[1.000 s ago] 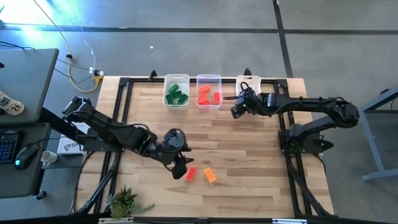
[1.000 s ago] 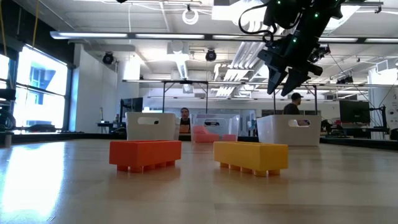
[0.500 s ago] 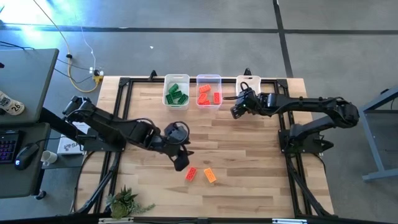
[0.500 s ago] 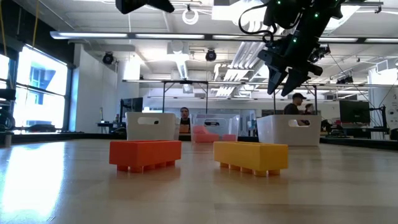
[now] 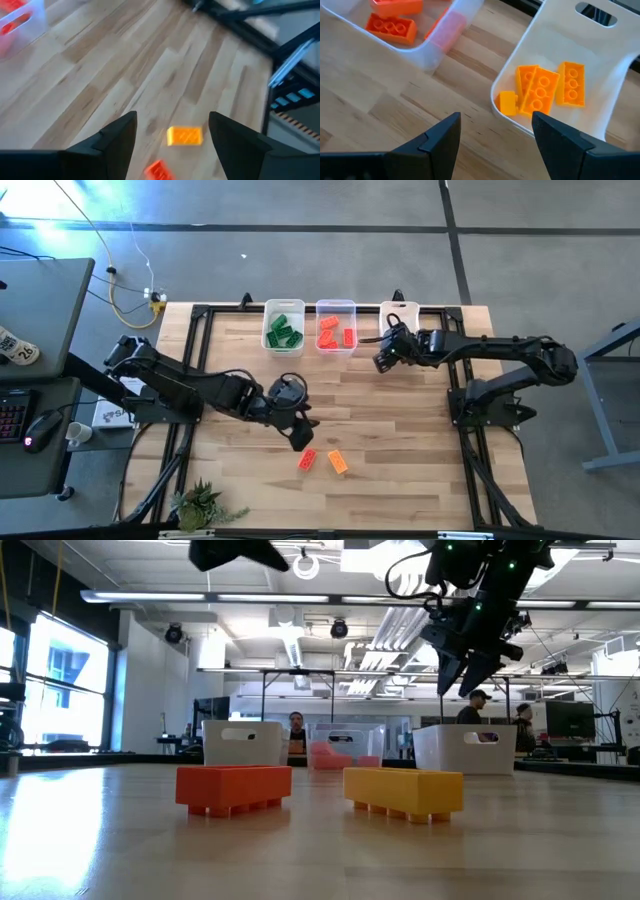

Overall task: Sort & place blocks by color
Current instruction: Put the orange game piece into the transparent bin

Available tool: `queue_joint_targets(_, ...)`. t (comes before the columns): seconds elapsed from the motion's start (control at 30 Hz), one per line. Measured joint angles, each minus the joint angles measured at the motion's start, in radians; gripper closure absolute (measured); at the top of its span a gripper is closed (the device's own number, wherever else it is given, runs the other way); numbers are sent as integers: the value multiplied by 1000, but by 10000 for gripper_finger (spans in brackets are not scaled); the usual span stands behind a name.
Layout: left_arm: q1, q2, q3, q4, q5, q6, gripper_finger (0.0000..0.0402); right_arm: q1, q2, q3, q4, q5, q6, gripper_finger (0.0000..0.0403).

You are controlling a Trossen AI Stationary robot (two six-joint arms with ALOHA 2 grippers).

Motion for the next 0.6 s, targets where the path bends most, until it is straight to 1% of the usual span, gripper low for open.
queue_joint_targets(0.07, 4, 21, 11, 21, 1, 7, 167, 0, 0, 0, -23, 0, 5, 169)
queue_joint_targets(0.13, 5, 46, 26, 8, 5, 6, 168, 0, 0, 0, -41, 0, 5, 169)
queue_joint_targets(0.2, 5, 76, 59, 10, 1, -3, 168, 0, 0, 0, -63, 3, 5, 169)
queue_joint_targets(0.27, 0, 103, 91, -23, -10, -17, 168, 0, 0, 0, -69, 5, 5, 169)
queue_joint_targets(0.33, -5, 141, 124, -10, -16, -27, 168, 0, 0, 0, -78, 5, 4, 169)
queue_joint_targets(0.47, -23, 220, 182, -47, -48, -68, 168, 0, 0, 0, -82, 5, 4, 169)
queue_joint_targets(0.6, -41, 285, 212, -91, -67, -148, 168, 0, 0, 0, -93, 19, 4, 169)
